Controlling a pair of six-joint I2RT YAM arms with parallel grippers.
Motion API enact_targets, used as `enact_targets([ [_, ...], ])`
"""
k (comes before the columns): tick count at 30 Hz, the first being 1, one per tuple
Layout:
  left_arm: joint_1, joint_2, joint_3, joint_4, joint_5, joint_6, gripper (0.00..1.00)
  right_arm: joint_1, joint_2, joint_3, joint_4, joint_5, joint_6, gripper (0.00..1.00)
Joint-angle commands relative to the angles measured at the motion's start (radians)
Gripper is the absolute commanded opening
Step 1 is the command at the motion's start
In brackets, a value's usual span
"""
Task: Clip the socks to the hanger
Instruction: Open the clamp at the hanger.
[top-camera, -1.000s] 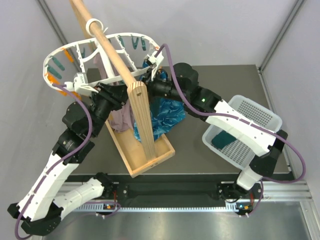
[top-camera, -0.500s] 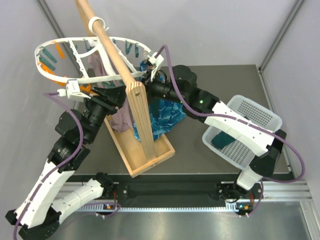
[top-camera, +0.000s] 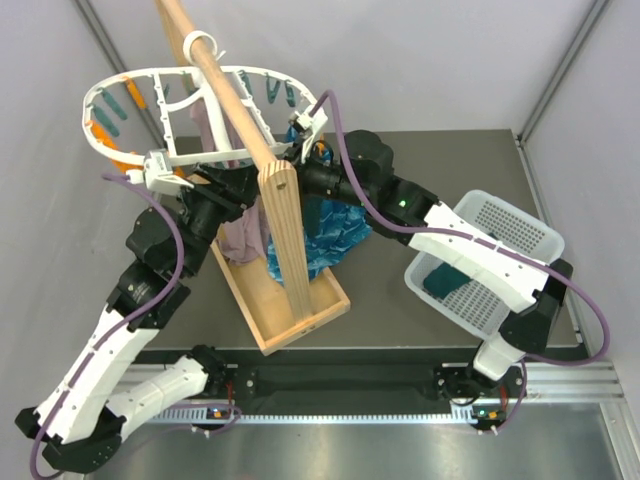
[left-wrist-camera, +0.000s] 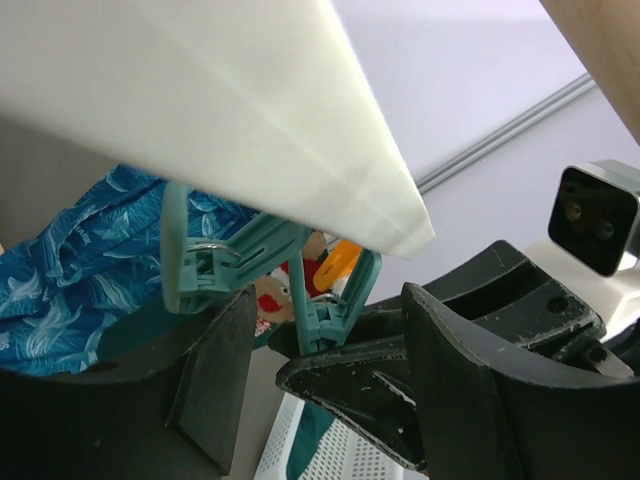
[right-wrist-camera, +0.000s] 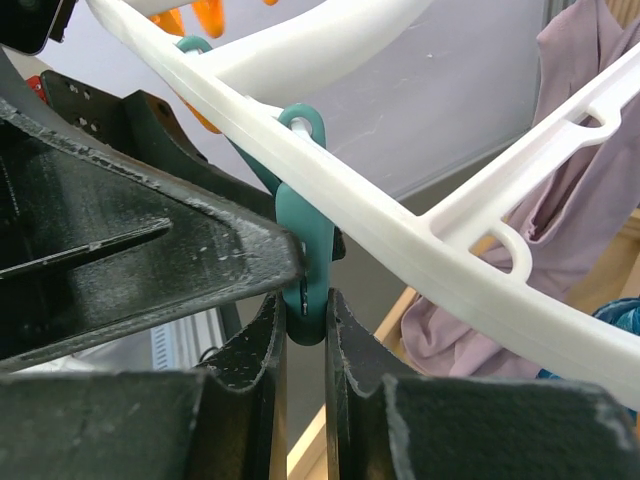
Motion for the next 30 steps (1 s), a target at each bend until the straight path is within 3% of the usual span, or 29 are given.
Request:
enact_targets([
  [1,0.000,0.024,0.030,0.035,-0.016,0.031,0.65,0.015,-0.028,0.039,0.030,-0.001,-0.025,0.00],
  [6,0.000,0.021,0.001,0.082,-0.029,0.038,0.64,0.020,-0.028,0.038,0.024,-0.001,-0.030,0.00],
  [10,0.000,0.007,-0.026,0.118,-0.033,0.038,0.57,0.018,-0.030,0.039,0.022,-0.006,-0.030,0.00],
  [12,0.001,0.000,-0.033,0.125,-0.035,0.041,0.49,0.020,-0.030,0.038,0.016,-0.006,-0.033,0.00],
  [16,0.000,0.000,-0.022,0.127,-0.029,0.051,0.06,0.020,-0.030,0.037,0.012,-0.007,-0.030,0.00],
  [17,0.000,0.003,-0.022,0.121,-0.029,0.047,0.00,0.021,-0.031,0.037,0.012,-0.007,-0.031,0.00],
  [18,0.000,0.004,-0.014,0.115,-0.030,0.046,0.00,0.020,-0.033,0.037,0.010,-0.006,-0.030,0.02],
  [20,0.000,0.009,-0.007,0.092,-0.027,0.044,0.00,0.020,-0.045,0.030,0.001,0.017,-0.028,0.15],
  [21,0.000,0.007,-0.005,0.090,-0.026,0.043,0.00,0.020,-0.049,0.025,-0.002,0.029,-0.027,0.34],
  [23,0.000,0.001,-0.005,0.083,-0.023,0.037,0.00,0.020,-0.077,0.004,-0.020,0.078,-0.030,0.51],
  [25,0.001,0.000,-0.002,0.073,-0.024,0.032,0.00,0.020,-0.105,-0.028,-0.036,0.117,-0.031,0.58],
  [30,0.000,-0.005,0.013,0.029,-0.023,0.026,0.00,0.017,-0.252,-0.171,-0.105,0.324,-0.037,0.62],
])
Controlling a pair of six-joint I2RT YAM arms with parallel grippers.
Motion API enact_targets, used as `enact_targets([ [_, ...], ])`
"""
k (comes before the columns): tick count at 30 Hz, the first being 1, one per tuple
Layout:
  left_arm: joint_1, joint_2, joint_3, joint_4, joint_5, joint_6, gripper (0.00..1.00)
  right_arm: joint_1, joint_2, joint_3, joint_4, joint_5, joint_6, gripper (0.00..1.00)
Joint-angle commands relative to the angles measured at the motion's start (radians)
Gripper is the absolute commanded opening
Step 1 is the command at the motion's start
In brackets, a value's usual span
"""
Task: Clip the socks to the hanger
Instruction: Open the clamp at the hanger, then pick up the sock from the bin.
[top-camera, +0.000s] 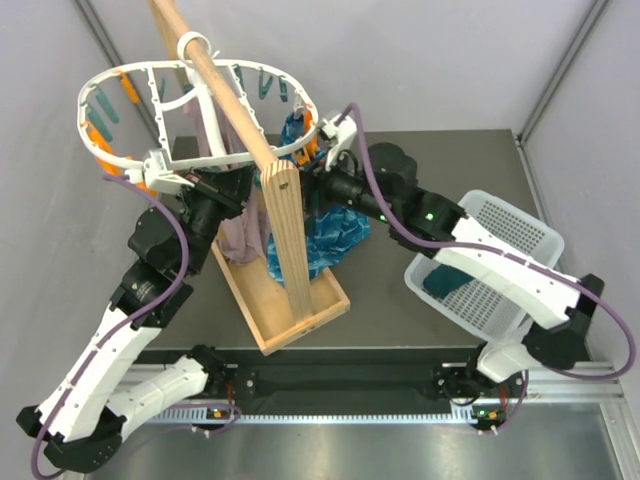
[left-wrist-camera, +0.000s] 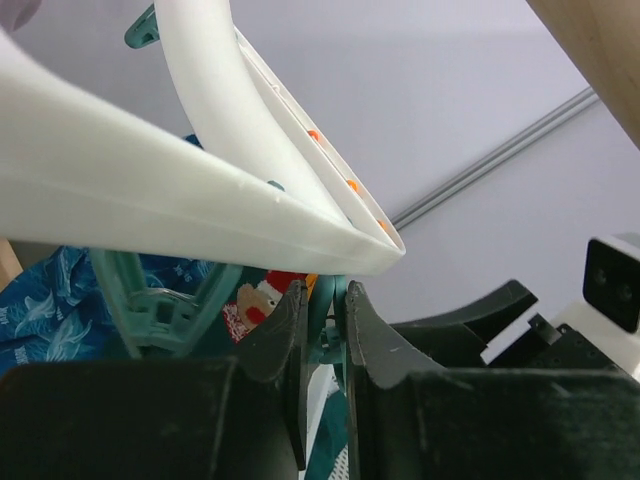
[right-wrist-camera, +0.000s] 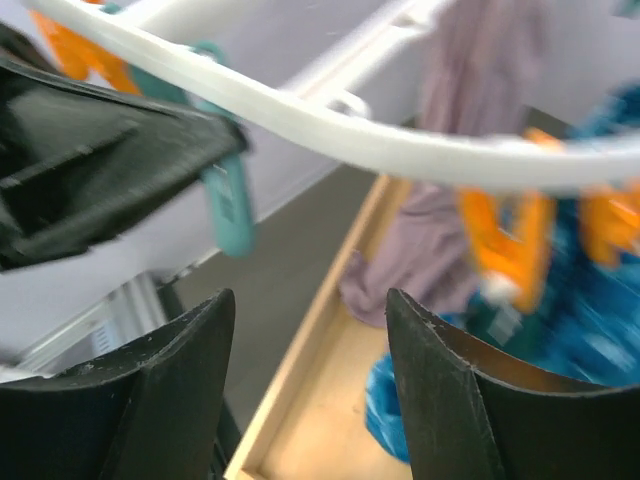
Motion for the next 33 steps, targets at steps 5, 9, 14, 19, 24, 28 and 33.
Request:
enact_targets([
  [5,-0.003,-0.020,0.025,-0.036,0.024,-0.030,0.00,-0.026,-0.353,-0.306,-0.093,0.503,-0.066,0.64],
  [9,-0.001,-0.028,0.019,-0.041,0.030,-0.032,0.00,-0.127,-0.495,-0.463,-0.162,0.774,-0.044,0.66],
  [14,-0.003,-0.037,0.005,-0.033,0.041,-0.044,0.00,-0.510,-0.578,-0.595,-0.240,0.699,0.031,0.66],
  [19,-0.003,-0.035,0.006,-0.044,0.058,-0.046,0.00,-0.793,-0.457,-0.647,-0.288,0.602,0.070,0.66],
  [24,-0.003,-0.043,-0.018,-0.046,0.065,-0.063,0.00,-1.027,-0.207,-0.652,-0.277,0.359,0.182,0.65],
  [28,-0.001,-0.046,-0.021,-0.050,0.064,-0.063,0.00,-1.067,-0.070,-0.634,-0.204,0.331,0.219,0.62],
  [33,-0.003,-0.045,-0.021,-0.052,0.078,-0.067,0.00,-1.069,0.065,-0.566,-0.213,0.418,0.301,0.62],
])
